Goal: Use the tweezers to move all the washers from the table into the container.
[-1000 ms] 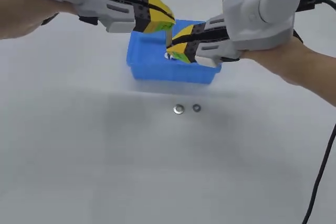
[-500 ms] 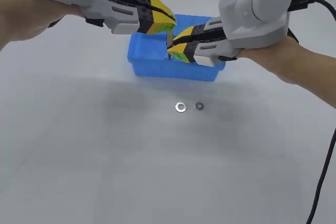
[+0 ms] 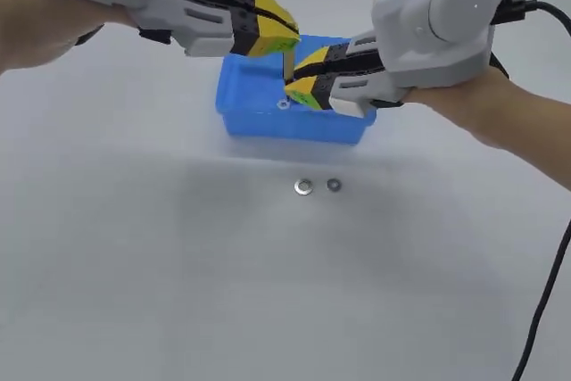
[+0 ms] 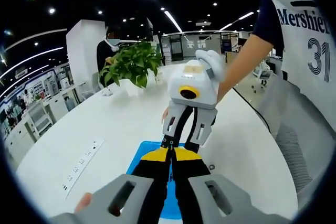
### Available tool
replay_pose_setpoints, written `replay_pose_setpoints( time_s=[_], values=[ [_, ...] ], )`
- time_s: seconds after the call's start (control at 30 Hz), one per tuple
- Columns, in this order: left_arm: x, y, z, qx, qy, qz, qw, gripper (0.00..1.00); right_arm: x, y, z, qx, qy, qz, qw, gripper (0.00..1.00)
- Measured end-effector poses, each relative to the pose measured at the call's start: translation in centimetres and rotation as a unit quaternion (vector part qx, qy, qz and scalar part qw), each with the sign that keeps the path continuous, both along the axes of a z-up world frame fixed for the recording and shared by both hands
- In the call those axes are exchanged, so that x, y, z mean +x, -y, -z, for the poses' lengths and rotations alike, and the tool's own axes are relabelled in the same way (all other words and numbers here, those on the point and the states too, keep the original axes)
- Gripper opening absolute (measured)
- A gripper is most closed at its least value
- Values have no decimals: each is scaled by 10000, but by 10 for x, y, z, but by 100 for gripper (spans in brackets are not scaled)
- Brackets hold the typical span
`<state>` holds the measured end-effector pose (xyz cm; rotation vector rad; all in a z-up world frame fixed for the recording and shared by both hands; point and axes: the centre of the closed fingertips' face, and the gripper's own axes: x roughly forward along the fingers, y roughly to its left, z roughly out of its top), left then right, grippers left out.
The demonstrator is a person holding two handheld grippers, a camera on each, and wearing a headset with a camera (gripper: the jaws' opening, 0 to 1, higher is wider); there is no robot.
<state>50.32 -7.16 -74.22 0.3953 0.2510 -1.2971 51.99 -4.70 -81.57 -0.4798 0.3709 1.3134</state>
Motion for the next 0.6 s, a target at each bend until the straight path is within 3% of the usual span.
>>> replay_pose_setpoints(
  time_s=[0.1,0.37,0.6],
  values=[
    [-2,-1,-4,-6,51,60,10000,5,-6,0,-7,41,68,-56,10000,12],
    [-39,6,-26,23,183,325,9993,5,-38,6,-29,171,183,-290,9993,13],
    [-61,13,-35,-3,210,415,9989,5,-61,11,-39,211,238,-378,9988,14]
  ],
)
